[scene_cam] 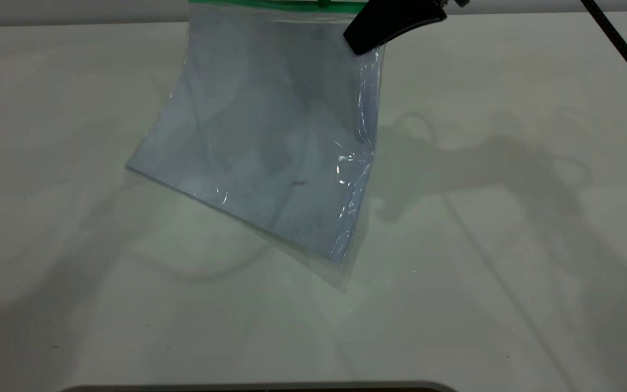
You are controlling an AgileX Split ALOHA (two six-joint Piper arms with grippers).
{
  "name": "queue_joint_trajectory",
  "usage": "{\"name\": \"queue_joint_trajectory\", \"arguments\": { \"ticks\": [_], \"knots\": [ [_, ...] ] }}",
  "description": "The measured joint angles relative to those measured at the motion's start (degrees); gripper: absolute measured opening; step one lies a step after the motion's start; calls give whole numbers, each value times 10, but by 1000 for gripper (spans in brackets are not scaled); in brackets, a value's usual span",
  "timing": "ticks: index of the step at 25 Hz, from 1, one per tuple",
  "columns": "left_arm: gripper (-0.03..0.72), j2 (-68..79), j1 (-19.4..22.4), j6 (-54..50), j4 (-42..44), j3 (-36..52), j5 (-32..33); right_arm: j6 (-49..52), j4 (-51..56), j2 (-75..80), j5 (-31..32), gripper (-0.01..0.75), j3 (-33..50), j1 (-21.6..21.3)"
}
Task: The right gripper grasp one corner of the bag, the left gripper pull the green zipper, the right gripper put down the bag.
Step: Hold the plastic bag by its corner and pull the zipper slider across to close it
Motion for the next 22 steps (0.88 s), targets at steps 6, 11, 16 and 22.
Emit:
{"name": "queue_joint_trajectory", "arguments": {
  "ticks": [6,11,16,22],
  "knots": [
    [492,28,-1,-6,-1,-26,22,0,-3,0,5,33,0,0],
    [455,42,-1,-6,-1,-27,28,0,-15,0,4,33,0,0],
    [436,45,-1,-6,-2,-27,30,0,-18,0,2,33,0,0],
    [429,47,-1,-10,-2,-39,48,0,-25,0,-7,33,0,0]
  ]
}}
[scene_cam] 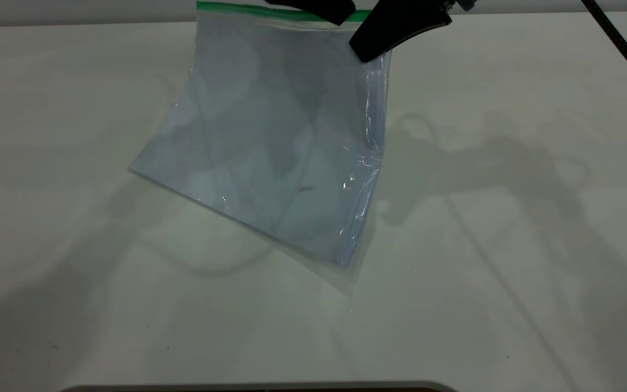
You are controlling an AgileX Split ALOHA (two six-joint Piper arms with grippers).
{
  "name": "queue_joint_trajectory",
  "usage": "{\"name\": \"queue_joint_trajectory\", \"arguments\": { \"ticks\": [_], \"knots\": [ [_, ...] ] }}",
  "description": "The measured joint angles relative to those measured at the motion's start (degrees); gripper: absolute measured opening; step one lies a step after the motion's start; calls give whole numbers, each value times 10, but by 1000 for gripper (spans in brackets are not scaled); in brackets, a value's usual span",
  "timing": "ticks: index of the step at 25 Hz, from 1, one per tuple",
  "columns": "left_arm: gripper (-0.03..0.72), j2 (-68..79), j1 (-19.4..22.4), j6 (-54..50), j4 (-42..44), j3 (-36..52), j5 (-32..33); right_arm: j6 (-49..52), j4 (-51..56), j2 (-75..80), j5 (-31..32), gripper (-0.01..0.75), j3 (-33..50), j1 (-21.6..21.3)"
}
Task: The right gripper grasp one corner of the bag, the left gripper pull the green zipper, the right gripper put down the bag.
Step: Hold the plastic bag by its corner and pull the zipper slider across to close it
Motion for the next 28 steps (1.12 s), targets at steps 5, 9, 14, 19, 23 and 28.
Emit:
{"name": "queue_joint_trajectory", "arguments": {
  "ticks": [5,9,14,19,23,28],
  "knots": [
    [429,0,0,-16,2,-12,21,-1,-3,0,-2,33,0,0],
    [429,1,0,-33,26,-12,22,-1,-5,0,-2,34,0,0],
    [413,4,0,-51,47,-12,23,-1,-5,0,-2,34,0,0],
    [363,13,0,-52,45,-12,23,-1,-6,0,-2,35,0,0],
    [326,15,0,-52,39,-12,23,-1,-9,0,-3,35,0,0],
    [222,15,0,-42,22,-12,22,-1,-9,0,-2,36,0,0]
  ]
}}
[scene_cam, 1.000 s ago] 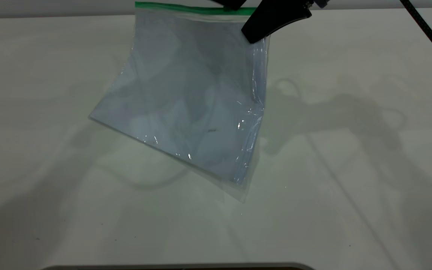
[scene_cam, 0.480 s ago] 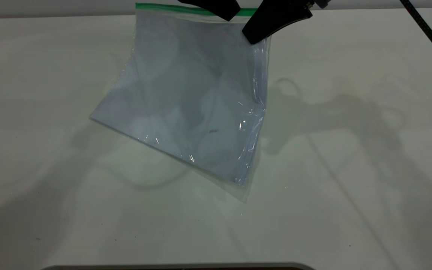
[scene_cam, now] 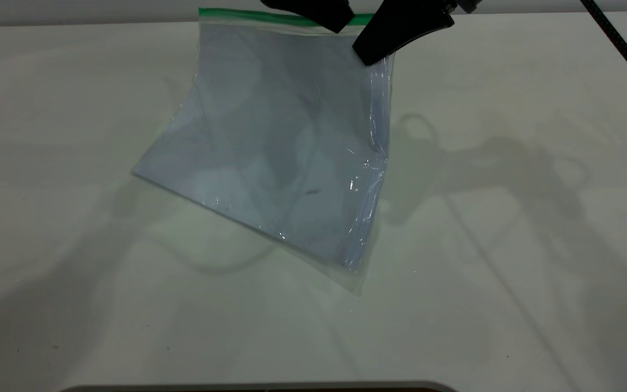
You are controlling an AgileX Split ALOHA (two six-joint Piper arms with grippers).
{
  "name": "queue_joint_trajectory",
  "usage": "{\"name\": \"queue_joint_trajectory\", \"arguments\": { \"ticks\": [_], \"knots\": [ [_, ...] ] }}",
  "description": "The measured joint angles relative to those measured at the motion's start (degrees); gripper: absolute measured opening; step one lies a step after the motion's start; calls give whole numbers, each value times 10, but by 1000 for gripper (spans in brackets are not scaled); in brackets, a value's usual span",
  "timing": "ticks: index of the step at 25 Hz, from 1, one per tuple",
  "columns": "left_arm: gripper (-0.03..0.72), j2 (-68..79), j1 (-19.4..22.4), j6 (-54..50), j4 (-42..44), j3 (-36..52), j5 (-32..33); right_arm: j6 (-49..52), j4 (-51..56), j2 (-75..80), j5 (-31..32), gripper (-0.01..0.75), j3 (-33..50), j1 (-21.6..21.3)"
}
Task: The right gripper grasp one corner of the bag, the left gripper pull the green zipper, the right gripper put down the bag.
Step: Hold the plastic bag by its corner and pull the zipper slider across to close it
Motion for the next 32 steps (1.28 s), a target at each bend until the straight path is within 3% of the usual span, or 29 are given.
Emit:
{"name": "queue_joint_trajectory", "arguments": {
  "ticks": [4,8,32],
  "knots": [
    [126,1,0,5,0,0,0,0,0,0,0,36,0,0],
    [80,3,0,6,0,0,0,0,0,0,0,38,0,0],
    [75,10,-5,8,39,-4,-67,-5,17,0,10,34,-1,-35]
  ]
}}
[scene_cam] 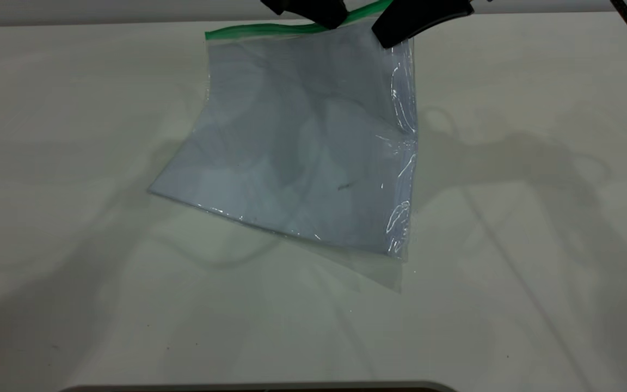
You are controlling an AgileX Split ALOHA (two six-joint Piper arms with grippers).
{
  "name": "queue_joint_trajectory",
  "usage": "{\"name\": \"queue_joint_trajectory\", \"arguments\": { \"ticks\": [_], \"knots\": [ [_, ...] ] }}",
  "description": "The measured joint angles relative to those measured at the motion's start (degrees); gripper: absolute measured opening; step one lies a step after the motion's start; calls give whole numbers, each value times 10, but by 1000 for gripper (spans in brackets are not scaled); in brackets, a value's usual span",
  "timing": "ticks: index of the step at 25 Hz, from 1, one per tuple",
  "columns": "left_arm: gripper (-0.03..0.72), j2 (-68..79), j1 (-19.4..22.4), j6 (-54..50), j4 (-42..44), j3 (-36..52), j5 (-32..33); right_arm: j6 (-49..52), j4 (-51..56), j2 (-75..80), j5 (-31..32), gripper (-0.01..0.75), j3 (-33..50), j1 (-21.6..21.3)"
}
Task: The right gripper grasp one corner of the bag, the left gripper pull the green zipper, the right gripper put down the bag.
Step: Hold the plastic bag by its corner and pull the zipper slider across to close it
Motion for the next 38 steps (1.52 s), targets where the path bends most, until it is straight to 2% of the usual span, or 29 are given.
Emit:
{"name": "queue_joint_trajectory", "arguments": {
  "ticks": [13,28,38],
  "knots": [
    [76,22,6,2,-2,0,-34,0,-1,0,-17,33,0,-1],
    [88,30,71,2,0,0,-21,-4,15,0,-15,33,-4,-2],
    [91,48,131,1,31,0,-35,-5,18,0,5,33,-4,-33]
  ]
}}
